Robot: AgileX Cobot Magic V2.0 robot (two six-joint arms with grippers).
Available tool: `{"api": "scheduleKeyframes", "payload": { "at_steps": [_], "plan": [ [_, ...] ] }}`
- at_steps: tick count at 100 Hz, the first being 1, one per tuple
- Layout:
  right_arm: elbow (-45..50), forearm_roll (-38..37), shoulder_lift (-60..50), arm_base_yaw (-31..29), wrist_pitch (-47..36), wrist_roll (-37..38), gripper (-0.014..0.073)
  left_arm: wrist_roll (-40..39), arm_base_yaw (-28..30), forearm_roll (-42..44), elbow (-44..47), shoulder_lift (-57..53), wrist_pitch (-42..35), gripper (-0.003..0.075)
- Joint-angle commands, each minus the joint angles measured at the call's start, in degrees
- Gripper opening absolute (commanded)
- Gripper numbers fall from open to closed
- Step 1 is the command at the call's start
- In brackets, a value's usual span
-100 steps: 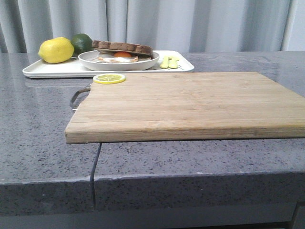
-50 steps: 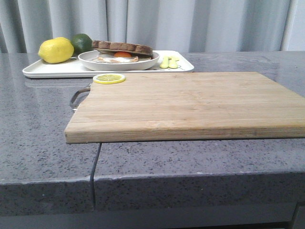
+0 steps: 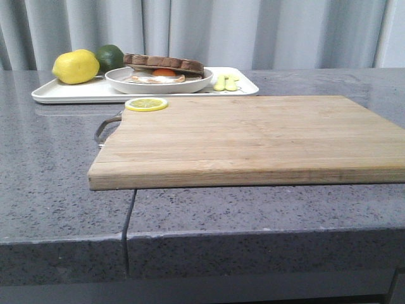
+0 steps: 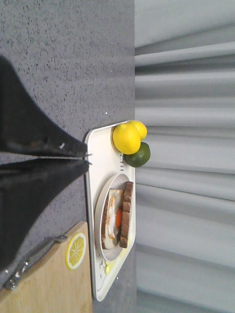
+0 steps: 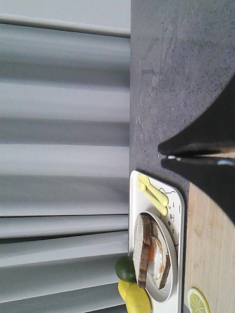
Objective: Place bread and move sandwich to tray
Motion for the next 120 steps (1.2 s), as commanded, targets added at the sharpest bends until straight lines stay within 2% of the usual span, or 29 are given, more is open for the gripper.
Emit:
{"api": "scheduleKeyframes", "payload": {
  "at_steps": [1, 18, 31, 41, 64, 120],
  "plan": [
    [-1.4, -2.2, 0.0, -0.5, -1.7, -0.6, -0.0069, 0.2, 1.3, 4.4, 0.0, -0.3, -4.3, -0.002],
    [-1.4, -2.2, 0.0, -0.5, -1.6, -0.6, -0.0069, -0.8, 8.1, 5.7, 6.6, -4.1, -4.3, -0.002],
    [-1.4, -2.2, 0.0, -0.5, -1.6, -0.6, -0.0069, -8.2, 11.1, 12.5, 10.6, -8.7, -4.3, -0.002],
    [-1.4, -2.2, 0.0, -0.5, -1.6, -0.6, -0.0069, -9.3, 12.7, 12.9, 13.0, -11.4, -4.2, -0.002],
    [-1.4, -2.1, 0.0, -0.5, -1.6, -0.6, -0.0069, -9.3, 14.4, 14.6, 14.0, -13.8, -0.4, -0.002],
    [-1.4, -2.1, 0.0, -0.5, -1.6, -0.6, -0.0069, -9.3, 14.7, 13.8, 14.0, -13.7, -0.6, -0.002]
  ]
}}
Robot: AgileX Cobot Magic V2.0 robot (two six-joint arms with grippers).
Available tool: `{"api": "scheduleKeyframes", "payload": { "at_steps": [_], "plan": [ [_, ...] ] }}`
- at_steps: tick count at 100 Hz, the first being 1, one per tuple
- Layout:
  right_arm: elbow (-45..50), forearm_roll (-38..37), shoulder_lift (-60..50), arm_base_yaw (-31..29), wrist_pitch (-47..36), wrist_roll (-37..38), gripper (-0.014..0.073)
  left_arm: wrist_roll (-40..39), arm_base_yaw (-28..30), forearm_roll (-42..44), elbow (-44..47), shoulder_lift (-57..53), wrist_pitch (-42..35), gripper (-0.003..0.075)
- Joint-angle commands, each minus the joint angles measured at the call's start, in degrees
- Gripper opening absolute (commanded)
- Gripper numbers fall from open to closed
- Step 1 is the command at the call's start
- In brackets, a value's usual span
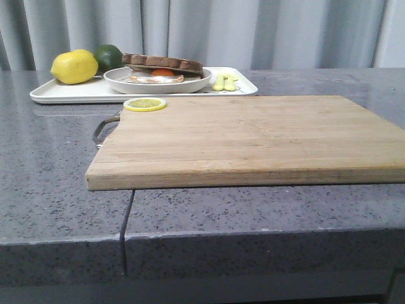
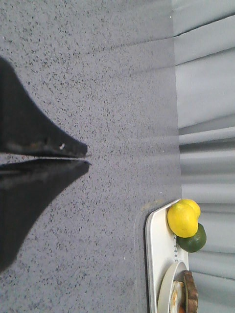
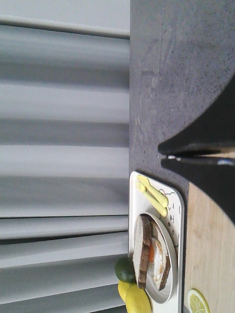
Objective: Place bread and move sandwich to tray
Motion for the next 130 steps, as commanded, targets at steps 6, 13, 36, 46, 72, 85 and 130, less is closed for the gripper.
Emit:
{"api": "scheduleKeyframes", "payload": {
  "at_steps": [6, 13, 36, 46, 72, 85, 130],
  "plan": [
    [-1.4, -2.3, 0.0, -0.5, -1.6, -0.6, -0.0069, -0.6, 0.1, -0.5, 0.9, -1.8, -4.1, -0.002],
    [-1.4, -2.3, 0.0, -0.5, -1.6, -0.6, -0.0069, -0.6, 0.1, -0.5, 0.9, -1.8, -4.1, -0.002],
    [-1.4, -2.3, 0.0, -0.5, -1.6, -0.6, -0.0069, -0.6, 0.1, -0.5, 0.9, -1.8, -4.1, -0.002],
    [-1.4, -2.1, 0.0, -0.5, -2.7, -0.6, -0.0069, -0.6, 0.1, -0.5, 0.9, -1.8, -4.1, -0.002],
    [0.8, -7.8, 0.1, -2.7, -0.2, 5.9, -0.0069, -0.6, 0.1, -0.5, 0.9, -1.8, -4.1, -0.002],
    [2.0, -24.2, -0.5, -9.5, 7.3, 17.6, -0.0069, -0.6, 0.1, -0.5, 0.9, -1.8, -4.1, -0.002],
    [8.0, -76.4, -18.1, -35.1, 34.3, 71.4, -0.0069, -0.6, 0.1, -0.5, 0.9, -1.8, -4.1, -0.002]
  ]
}}
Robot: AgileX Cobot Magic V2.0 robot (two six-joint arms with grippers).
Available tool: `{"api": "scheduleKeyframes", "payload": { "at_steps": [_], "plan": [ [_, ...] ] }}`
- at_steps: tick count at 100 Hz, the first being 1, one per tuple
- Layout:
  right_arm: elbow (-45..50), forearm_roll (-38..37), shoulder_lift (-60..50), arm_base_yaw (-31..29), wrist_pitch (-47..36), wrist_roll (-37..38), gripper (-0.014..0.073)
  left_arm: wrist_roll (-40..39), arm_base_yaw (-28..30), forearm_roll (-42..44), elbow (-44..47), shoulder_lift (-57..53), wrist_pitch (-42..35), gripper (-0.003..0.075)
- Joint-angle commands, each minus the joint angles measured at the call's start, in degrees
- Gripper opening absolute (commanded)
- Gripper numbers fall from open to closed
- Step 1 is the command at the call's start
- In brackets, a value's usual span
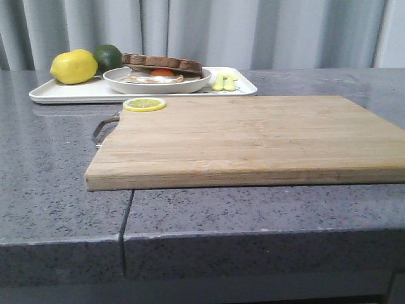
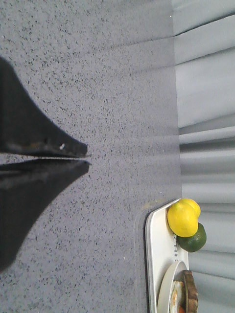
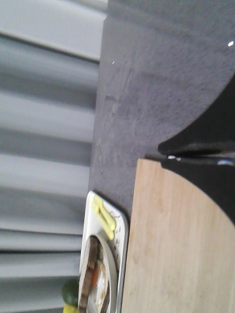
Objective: Place bread and move sandwich to tray
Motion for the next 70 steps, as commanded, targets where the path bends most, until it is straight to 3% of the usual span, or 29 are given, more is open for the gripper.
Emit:
{"api": "scheduleKeyframes", "payload": {
  "at_steps": [1, 37, 70],
  "plan": [
    [0.4, -7.5, -3.1, -2.5, -0.4, 8.2, -0.0069, -0.6, 0.1, -0.5, 0.9, -1.8, -4.1, -0.002],
    [10.9, -4.5, -12.6, -2.6, -2.8, 8.2, -0.0069, -0.6, 0.1, -0.5, 0.9, -1.8, -4.1, -0.002],
    [10.9, -7.0, -13.4, -2.6, 0.3, 8.2, -0.0069, -0.6, 0.1, -0.5, 0.9, -1.8, -4.2, -0.002]
  ]
}}
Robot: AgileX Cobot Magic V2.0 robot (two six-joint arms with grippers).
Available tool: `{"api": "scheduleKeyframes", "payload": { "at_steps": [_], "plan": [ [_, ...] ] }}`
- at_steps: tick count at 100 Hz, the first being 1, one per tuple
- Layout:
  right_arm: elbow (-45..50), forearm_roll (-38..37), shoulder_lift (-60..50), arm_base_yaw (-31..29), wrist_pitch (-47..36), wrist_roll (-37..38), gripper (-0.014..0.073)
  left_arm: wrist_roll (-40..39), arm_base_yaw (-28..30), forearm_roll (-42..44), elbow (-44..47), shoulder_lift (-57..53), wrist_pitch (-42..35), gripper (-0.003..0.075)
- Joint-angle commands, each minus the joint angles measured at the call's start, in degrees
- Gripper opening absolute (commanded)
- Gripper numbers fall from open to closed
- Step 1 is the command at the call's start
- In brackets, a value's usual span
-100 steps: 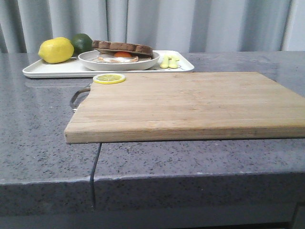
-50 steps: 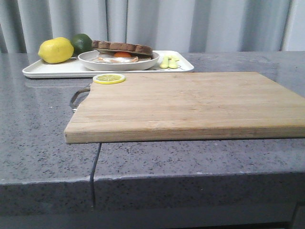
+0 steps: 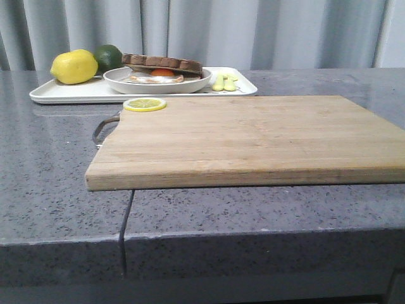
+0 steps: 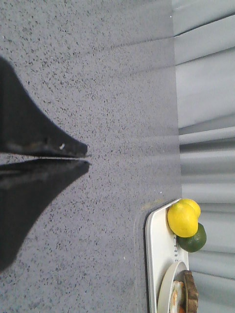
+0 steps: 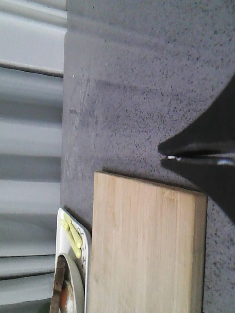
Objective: Place bread and move sandwich to tray
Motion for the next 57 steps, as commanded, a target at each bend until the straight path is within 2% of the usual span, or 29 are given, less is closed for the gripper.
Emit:
{"api": "scheduleKeyframes", "payload": {
  "at_steps": [1, 57],
  "plan": [
    [0.2, -1.0, -0.9, -0.3, -3.2, -0.1, -0.0069, -0.6, 0.1, -0.5, 0.9, -1.8, -4.2, -0.002],
    [0.2, -1.0, -0.9, -0.3, -2.6, -0.1, -0.0069, -0.6, 0.1, -0.5, 0.9, -1.8, -4.2, -0.002]
  ]
}}
